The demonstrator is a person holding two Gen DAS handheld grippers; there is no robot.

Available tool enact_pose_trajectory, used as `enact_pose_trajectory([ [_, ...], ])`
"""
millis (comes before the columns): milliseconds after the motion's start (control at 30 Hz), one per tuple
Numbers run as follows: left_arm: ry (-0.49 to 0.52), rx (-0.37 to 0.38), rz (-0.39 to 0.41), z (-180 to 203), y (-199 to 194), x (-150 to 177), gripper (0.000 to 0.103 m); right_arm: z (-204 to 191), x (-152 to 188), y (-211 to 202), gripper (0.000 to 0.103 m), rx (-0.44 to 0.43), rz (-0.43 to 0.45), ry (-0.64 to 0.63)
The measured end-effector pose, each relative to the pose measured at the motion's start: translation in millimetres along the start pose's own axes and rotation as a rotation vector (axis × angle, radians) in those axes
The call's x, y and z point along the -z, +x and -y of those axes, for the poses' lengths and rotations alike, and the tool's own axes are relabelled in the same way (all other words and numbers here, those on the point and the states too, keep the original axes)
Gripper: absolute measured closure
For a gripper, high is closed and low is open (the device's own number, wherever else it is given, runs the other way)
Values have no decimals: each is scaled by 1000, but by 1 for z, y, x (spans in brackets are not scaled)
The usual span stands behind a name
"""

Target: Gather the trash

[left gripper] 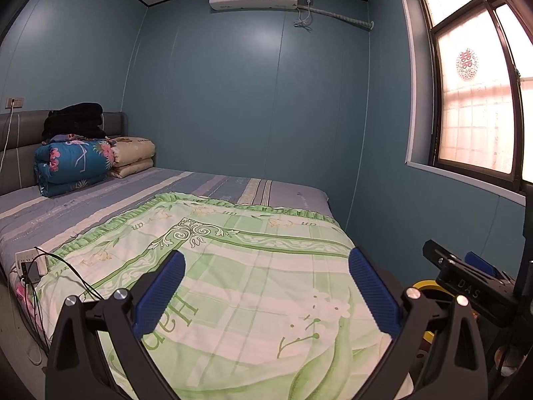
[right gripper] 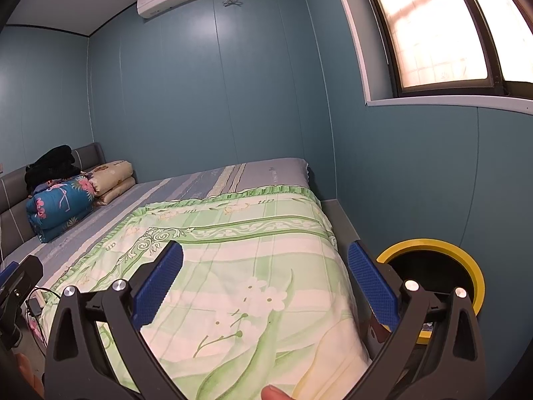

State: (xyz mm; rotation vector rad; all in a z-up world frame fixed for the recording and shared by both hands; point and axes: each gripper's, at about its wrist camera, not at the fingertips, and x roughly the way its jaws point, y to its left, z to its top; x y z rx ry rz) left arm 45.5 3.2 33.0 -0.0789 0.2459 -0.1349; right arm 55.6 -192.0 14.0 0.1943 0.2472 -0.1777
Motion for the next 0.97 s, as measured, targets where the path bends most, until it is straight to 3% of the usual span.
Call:
enact_pose_trajectory([
  [967,-9,16,-20,-1,5,3,8,2,5,3,8,-1,-16,8],
])
